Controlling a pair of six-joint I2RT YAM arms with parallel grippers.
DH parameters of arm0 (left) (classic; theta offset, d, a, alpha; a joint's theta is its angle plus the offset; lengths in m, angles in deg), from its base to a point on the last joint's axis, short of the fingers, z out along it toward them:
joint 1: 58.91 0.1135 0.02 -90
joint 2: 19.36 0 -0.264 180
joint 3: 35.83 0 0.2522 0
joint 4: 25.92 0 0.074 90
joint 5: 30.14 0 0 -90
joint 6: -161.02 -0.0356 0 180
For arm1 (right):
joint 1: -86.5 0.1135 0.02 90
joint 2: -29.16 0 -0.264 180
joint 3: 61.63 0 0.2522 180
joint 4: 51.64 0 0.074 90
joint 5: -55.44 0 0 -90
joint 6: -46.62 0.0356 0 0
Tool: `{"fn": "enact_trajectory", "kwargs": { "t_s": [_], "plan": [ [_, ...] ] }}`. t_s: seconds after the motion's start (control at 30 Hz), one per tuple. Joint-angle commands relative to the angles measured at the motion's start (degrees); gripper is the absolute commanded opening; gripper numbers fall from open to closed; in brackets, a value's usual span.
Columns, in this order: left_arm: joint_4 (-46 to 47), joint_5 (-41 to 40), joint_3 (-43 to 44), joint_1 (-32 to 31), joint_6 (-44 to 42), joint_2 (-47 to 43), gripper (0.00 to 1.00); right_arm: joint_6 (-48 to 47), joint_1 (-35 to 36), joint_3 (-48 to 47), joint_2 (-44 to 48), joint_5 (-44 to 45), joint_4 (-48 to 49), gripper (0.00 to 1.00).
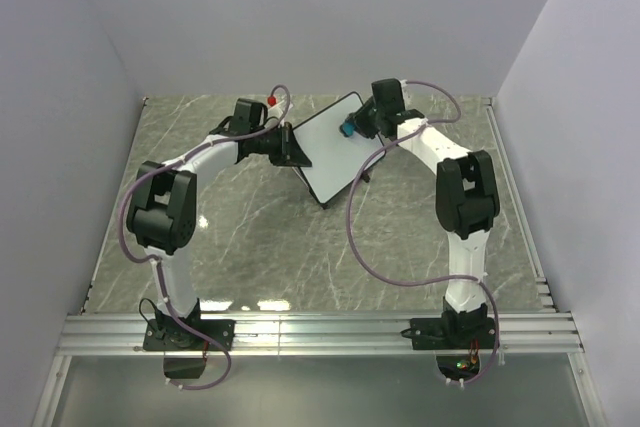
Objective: Erase the whiteboard
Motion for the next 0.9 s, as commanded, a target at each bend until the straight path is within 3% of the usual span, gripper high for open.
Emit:
{"fn": "enact_trajectory", "kwargs": {
  "t_s": [0.0, 0.13, 0.43, 0.63, 0.8, 0.87],
  "plan": [
    [-3.3, 4.3, 3.3, -1.4, -3.8, 1.2, 0.0, -0.9, 1.6, -2.9, 1.0, -2.5, 0.5, 0.0],
    [-6.6, 1.9, 7.1, -1.4, -5.8, 1.8, 0.0, -3.5, -0.3, -0.2, 5.2, -2.1, -0.7, 0.0],
    [-10.9, -4.1, 14.4, 0.2, -8.1, 2.4, 0.0, -11.0, -5.5, 20.6, 23.3, 1.5, -1.9, 0.0],
    [-11.8, -6.2, 17.7, 0.4, -7.4, 2.0, 0.0, -10.3, -5.5, 36.7, 32.8, 7.4, -4.4, 0.0],
    [-13.2, -8.5, 19.6, 0.5, -7.5, 1.6, 0.0, -12.8, -5.4, 38.5, 33.7, 11.9, -12.0, 0.0],
    [-13.1, -9.2, 19.5, 0.5, -7.3, 1.0, 0.0, -13.8, -5.5, 38.9, 32.3, 11.8, -14.8, 0.09]
  ]
}}
